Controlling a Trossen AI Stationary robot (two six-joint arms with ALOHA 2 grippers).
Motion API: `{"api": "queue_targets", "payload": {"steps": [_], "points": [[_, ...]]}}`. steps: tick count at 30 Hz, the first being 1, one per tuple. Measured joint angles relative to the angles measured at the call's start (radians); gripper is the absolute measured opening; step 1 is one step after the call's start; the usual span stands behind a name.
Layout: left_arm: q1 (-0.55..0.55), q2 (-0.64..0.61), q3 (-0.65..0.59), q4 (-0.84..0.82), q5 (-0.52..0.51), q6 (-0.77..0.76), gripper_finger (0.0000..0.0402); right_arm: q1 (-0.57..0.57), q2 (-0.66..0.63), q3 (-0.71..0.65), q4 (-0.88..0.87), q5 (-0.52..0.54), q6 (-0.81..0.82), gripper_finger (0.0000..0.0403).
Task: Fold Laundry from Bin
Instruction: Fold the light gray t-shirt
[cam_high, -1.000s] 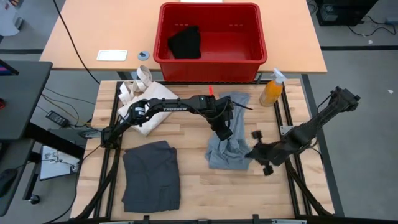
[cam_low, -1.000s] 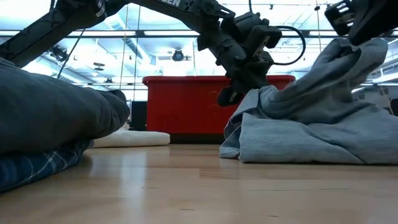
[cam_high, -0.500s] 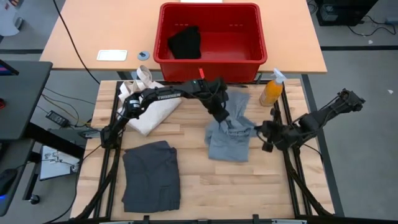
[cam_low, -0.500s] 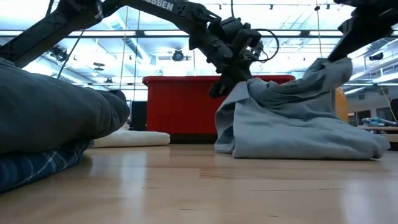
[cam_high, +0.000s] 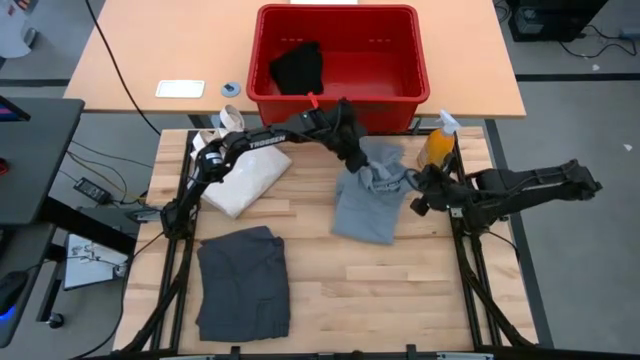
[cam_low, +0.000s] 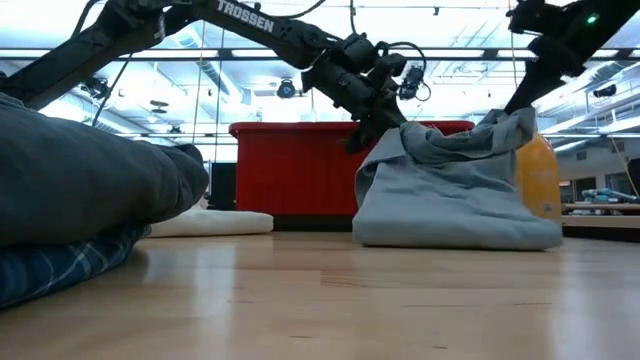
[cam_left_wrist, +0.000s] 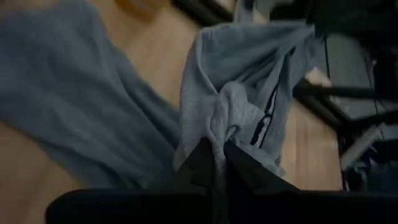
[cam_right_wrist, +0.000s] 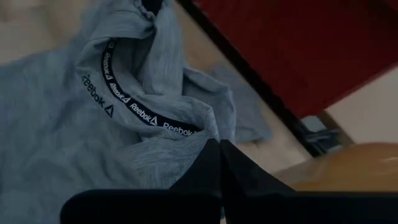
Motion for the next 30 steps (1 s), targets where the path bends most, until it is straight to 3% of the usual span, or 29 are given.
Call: {"api": "queue_targets", "payload": {"steps": [8, 13, 21, 25, 30], "points": [[0.049, 0.003, 0.000, 0.099, -0.109, 0.087, 0.0020, -0.194, 0.002, -0.014, 0.128, 0.069, -0.135, 0.0001], [0.055, 0.003, -0.001, 0.099, -0.196, 0.209, 0.0020, -0.320, 0.014, -0.047, 0.231, -0.010, -0.215, 0.0014], [0.061, 0.013, -0.001, 0.107, -0.298, 0.387, 0.0020, -0.479, 0.086, -0.051, 0.324, -0.051, -0.257, 0.0014], [0.062, 0.027, -0.003, 0.130, -0.320, 0.450, 0.0020, -0.529, 0.131, -0.051, 0.393, -0.122, -0.292, 0.0016], [0.057, 0.045, -0.004, 0.204, -0.381, 0.522, 0.0020, -0.566, 0.171, -0.052, 0.418, -0.127, -0.272, 0.0023]]}}
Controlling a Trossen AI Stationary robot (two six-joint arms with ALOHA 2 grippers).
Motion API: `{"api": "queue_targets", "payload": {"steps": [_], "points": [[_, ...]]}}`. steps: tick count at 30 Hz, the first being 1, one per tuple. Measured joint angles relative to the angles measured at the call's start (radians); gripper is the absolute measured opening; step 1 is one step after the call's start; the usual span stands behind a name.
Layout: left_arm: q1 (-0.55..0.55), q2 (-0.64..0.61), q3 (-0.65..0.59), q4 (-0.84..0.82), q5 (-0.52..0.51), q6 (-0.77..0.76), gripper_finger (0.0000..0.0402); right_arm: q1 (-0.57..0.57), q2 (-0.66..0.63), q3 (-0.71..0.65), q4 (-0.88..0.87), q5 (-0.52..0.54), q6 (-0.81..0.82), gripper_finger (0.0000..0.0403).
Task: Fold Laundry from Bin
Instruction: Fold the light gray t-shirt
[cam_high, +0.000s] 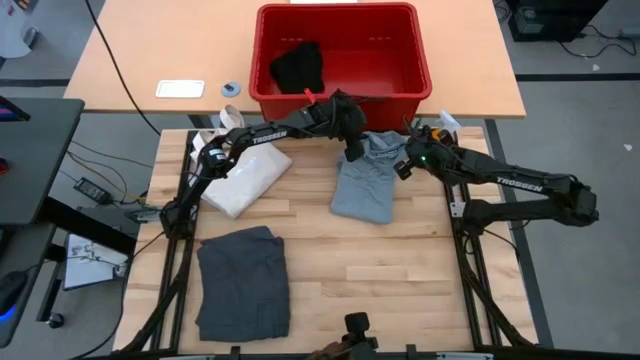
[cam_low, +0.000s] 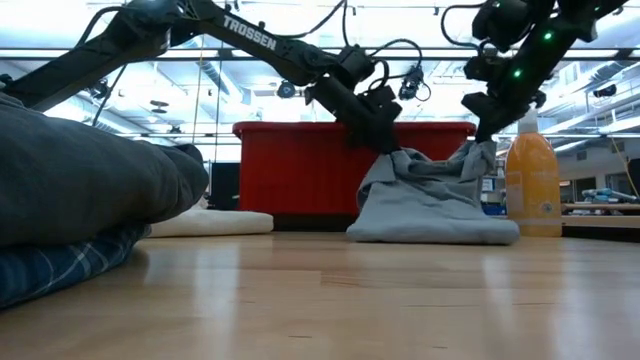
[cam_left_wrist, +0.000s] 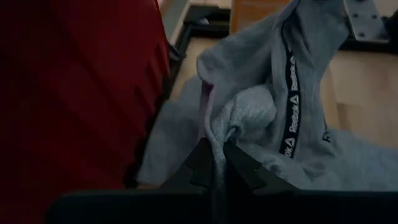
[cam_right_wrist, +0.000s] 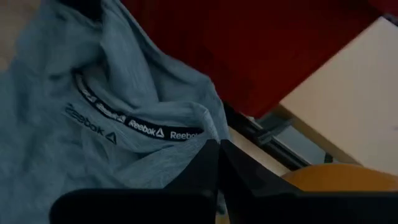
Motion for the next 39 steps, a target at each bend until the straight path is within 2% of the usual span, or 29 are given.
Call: {"api": "queue_targets", "payload": {"steps": [7, 13, 20, 23, 31, 34, 37, 39], "points": [[0.002, 0.020, 0.001, 0.107, -0.037, 0.030, 0.0021, -0.041, 0.030, 0.000, 0.002, 0.032, 0.023, 0.0015], [0.003, 0.034, 0.004, 0.133, -0.064, 0.064, 0.0021, -0.069, 0.057, 0.000, 0.016, 0.123, 0.023, 0.0020], [0.003, 0.043, 0.004, 0.161, -0.067, 0.062, 0.0031, -0.082, 0.063, 0.000, 0.031, 0.104, 0.035, 0.0047], [0.003, 0.043, 0.004, 0.160, -0.068, 0.079, 0.0066, -0.082, 0.062, 0.000, 0.031, 0.063, 0.023, 0.0076], [0.004, 0.043, 0.003, 0.159, -0.076, 0.110, 0.0207, -0.083, 0.062, 0.001, 0.037, 0.039, 0.036, 0.0183], [0.003, 0.028, 0.002, 0.148, -0.091, 0.103, 0.0239, -0.082, 0.054, 0.020, 0.033, -0.049, 0.030, 0.0206], [-0.007, -0.015, 0.002, 0.079, -0.096, 0.095, 0.0250, -0.078, 0.033, 0.039, 0.032, -0.276, 0.028, 0.0216], [-0.020, -0.054, 0.006, -0.032, -0.054, 0.098, 0.0249, -0.068, 0.023, 0.039, 0.003, -0.429, 0.044, 0.0216]]}}
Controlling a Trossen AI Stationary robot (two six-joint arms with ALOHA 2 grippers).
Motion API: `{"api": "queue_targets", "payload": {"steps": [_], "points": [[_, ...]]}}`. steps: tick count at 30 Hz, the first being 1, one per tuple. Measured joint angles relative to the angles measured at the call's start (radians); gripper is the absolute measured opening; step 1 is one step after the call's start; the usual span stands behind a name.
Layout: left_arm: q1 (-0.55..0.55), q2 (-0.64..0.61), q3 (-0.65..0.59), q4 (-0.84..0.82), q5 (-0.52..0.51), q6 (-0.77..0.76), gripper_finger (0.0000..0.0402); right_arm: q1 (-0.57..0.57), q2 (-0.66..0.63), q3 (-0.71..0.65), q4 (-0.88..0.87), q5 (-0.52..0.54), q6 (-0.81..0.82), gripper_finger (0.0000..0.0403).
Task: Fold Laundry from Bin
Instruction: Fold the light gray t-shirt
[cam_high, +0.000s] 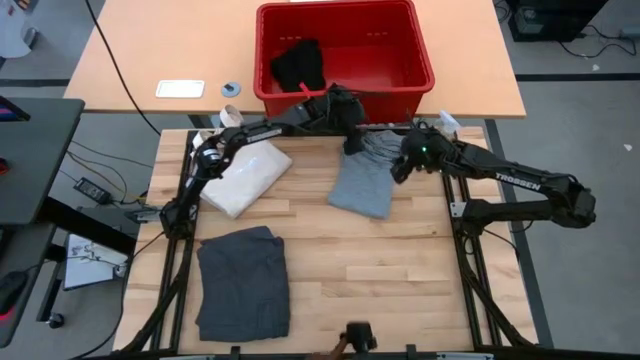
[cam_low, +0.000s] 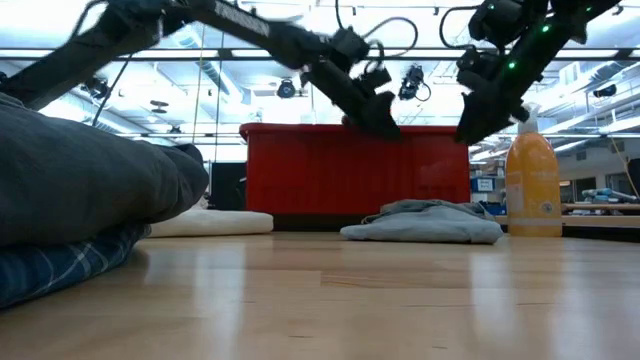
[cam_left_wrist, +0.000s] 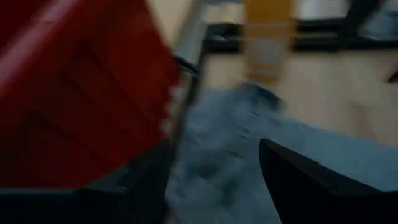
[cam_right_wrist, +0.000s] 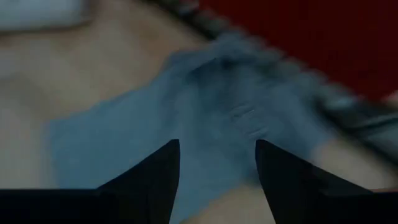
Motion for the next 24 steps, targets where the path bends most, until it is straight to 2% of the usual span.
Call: {"api": "queue_targets", "payload": {"steps": [2, 5, 8, 12, 16, 18, 22, 24], "points": [[-0.024, -0.014, 0.003, -0.132, 0.074, 0.002, 0.0246, 0.032, -0.001, -0.009, -0.031, -0.079, 0.007, 0.0214], [-0.080, -0.002, -0.005, -0.370, 0.169, 0.009, 0.0239, 0.111, -0.001, -0.064, -0.032, -0.110, -0.009, 0.0213], [-0.151, 0.012, -0.039, -0.445, 0.165, 0.059, 0.0234, 0.204, -0.001, -0.137, 0.022, -0.117, -0.013, 0.0213], [-0.238, 0.011, -0.106, -0.456, 0.088, 0.142, 0.0233, 0.338, -0.001, -0.224, 0.153, -0.111, -0.025, 0.0213], [-0.287, 0.011, -0.197, -0.413, 0.005, 0.203, 0.0233, 0.435, 0.000, -0.300, 0.263, 0.008, -0.031, 0.0213], [-0.295, 0.011, -0.230, -0.417, -0.028, 0.208, 0.0233, 0.458, 0.000, -0.339, 0.335, 0.027, -0.027, 0.0213], [-0.298, 0.012, -0.268, -0.393, -0.184, 0.207, 0.0233, 0.481, 0.010, -0.376, 0.396, 0.017, -0.025, 0.0220], [-0.293, 0.012, -0.273, -0.379, -0.202, 0.206, 0.0233, 0.490, 0.025, -0.380, 0.401, 0.026, -0.033, 0.0225]]}}
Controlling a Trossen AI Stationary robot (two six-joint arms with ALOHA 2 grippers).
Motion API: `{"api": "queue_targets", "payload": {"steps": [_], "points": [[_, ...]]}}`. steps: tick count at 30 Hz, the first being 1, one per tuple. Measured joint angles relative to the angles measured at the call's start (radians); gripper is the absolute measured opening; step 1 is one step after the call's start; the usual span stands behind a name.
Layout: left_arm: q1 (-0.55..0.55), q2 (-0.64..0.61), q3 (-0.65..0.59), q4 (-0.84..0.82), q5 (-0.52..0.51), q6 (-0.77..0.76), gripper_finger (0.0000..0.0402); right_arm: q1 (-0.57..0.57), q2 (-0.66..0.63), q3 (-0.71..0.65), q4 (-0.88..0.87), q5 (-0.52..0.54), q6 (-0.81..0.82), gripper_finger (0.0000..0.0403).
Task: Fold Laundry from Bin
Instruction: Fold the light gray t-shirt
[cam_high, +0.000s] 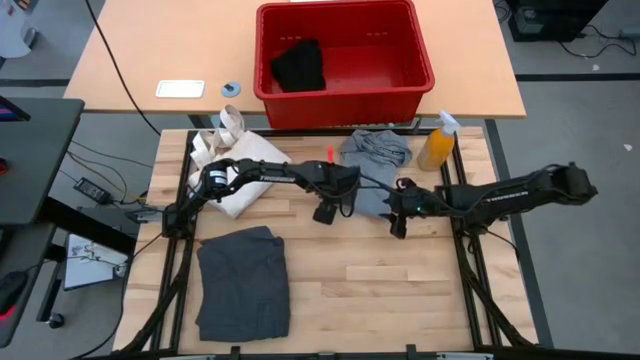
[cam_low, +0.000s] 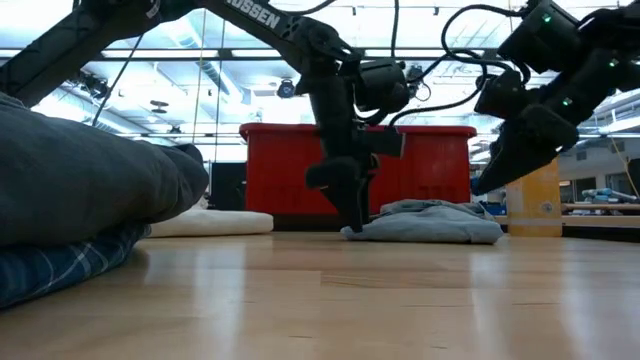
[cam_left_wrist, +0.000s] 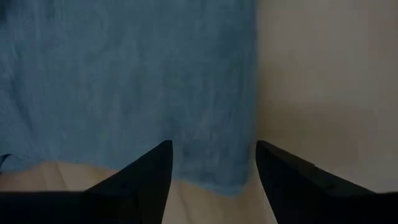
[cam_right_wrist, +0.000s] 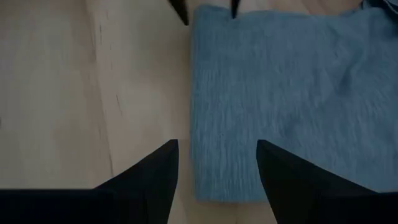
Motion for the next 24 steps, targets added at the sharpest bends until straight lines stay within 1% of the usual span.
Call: {"api": "queue_targets", "payload": {"steps": [4, 9, 12, 15, 21, 24], "points": [[0.012, 0.000, -0.003, -0.005, 0.000, 0.036, 0.0233, 0.014, 0.047, 0.000, 0.036, 0.002, -0.036, 0.0236], [0.032, 0.000, -0.003, 0.004, 0.004, 0.040, 0.0228, 0.030, 0.152, 0.001, 0.095, 0.026, -0.051, 0.0251], [0.042, 0.000, -0.003, -0.007, 0.009, 0.042, 0.0209, 0.049, 0.218, 0.002, 0.139, 0.075, -0.088, 0.0251], [0.048, 0.000, -0.012, -0.012, 0.053, 0.042, 0.0183, 0.061, 0.271, 0.002, 0.149, 0.122, -0.096, 0.0248], [0.040, -0.004, -0.085, 0.050, 0.061, 0.117, 0.0153, 0.077, 0.339, 0.003, 0.160, 0.121, -0.057, 0.0238], [0.033, -0.007, -0.099, 0.065, 0.060, 0.113, 0.0131, 0.078, 0.371, 0.006, 0.176, 0.108, -0.020, 0.0215]]}}
